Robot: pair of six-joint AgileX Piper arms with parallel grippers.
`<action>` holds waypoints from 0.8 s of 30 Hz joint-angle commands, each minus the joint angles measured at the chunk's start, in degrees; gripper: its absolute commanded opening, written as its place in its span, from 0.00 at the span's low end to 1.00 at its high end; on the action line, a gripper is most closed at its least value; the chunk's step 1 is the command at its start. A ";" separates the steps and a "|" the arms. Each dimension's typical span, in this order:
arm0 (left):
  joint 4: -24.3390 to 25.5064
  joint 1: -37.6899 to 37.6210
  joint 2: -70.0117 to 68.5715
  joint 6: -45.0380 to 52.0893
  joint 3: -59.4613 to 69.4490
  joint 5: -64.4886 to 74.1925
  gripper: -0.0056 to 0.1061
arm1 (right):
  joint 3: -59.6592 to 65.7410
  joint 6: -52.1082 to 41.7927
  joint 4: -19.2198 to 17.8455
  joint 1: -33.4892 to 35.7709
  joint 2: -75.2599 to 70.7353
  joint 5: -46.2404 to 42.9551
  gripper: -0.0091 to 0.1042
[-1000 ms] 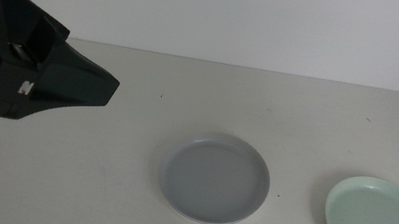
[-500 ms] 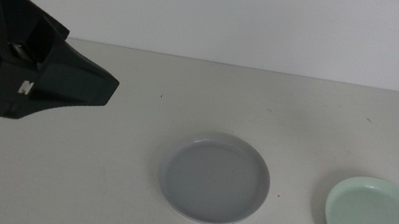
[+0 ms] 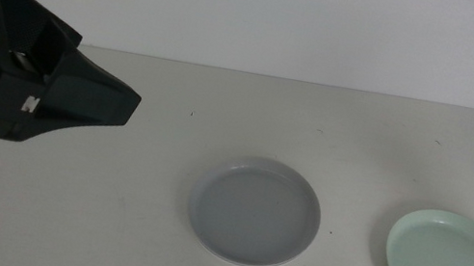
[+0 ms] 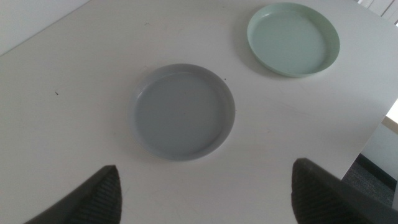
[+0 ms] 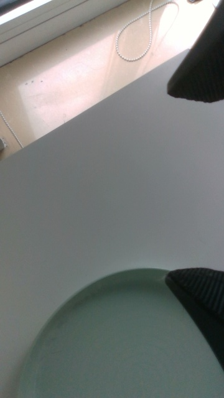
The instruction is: Stack the three bowls on top of each other.
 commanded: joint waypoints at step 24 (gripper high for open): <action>-1.26 -0.04 -0.55 -0.19 -1.35 -2.76 0.99 | -2.47 -9.59 4.38 -0.49 17.24 -16.41 0.54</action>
